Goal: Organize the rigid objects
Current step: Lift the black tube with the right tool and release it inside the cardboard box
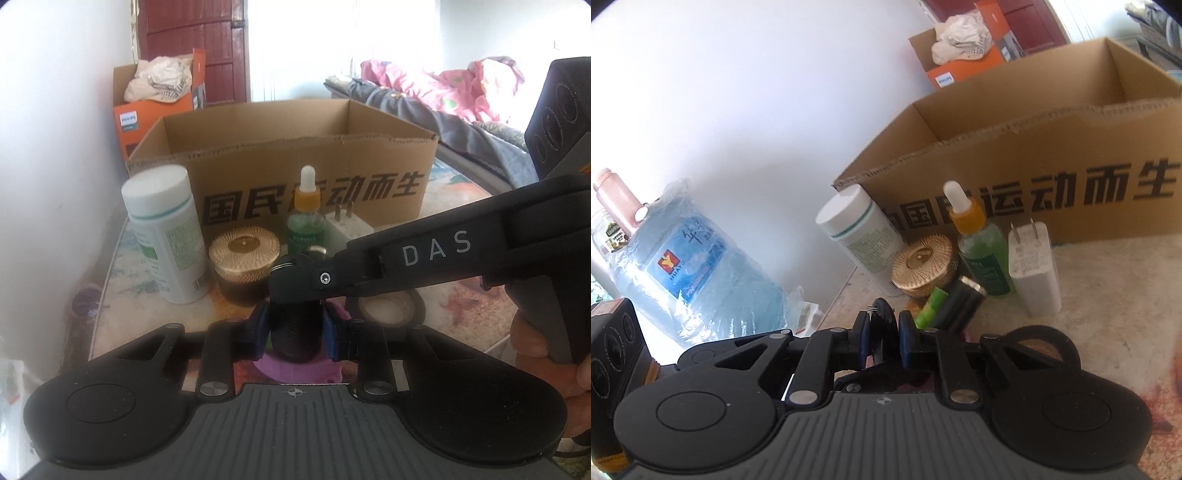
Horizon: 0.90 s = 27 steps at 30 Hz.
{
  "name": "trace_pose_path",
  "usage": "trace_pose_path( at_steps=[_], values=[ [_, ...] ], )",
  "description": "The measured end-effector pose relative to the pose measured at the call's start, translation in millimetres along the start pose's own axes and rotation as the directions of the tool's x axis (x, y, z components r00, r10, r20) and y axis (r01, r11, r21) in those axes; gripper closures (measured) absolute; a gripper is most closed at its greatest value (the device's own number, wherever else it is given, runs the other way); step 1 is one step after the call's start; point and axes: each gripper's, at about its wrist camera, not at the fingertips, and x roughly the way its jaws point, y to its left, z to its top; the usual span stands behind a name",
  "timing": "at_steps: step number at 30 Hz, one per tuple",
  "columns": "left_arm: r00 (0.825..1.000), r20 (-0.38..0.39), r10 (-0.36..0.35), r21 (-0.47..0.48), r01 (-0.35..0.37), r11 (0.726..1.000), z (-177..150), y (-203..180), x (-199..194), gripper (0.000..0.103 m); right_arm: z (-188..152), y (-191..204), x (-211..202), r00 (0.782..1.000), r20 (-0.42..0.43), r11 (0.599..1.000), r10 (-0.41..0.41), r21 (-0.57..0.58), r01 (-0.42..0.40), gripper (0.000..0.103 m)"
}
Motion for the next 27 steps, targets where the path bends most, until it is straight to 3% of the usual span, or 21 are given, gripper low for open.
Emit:
trace_pose_path(
  at_steps=[7,10,15,18,22,27],
  values=[
    [0.995,0.092,0.041,0.018,-0.043,0.999,35,4,-26,0.075,32,30,-20,0.997,0.061,0.996,0.045,-0.083,-0.04,0.085],
    [0.99,0.134,0.054,0.013,-0.056,0.998,66,14,-34,0.076,60,46,-26,0.993,0.087,0.988,0.078,-0.14,-0.066,0.086],
    [0.99,0.134,0.041,-0.027,-0.038,0.999,126,40,-24,0.076,119,61,-20,0.989,0.103,0.978,0.107,-0.193,-0.085,0.086],
    [0.996,0.087,0.029,-0.048,-0.025,0.999,155,58,3,0.076,156,56,3,0.993,0.061,0.983,0.1,-0.162,-0.089,0.086],
    [1.0,-0.025,0.01,-0.084,-0.013,0.996,176,83,52,0.076,198,20,49,0.994,-0.051,0.995,0.094,-0.028,-0.096,0.086],
    [0.985,-0.166,0.054,-0.08,-0.068,0.994,187,103,110,0.076,226,-36,114,0.975,-0.192,0.984,0.113,0.157,-0.083,0.086]
  ],
)
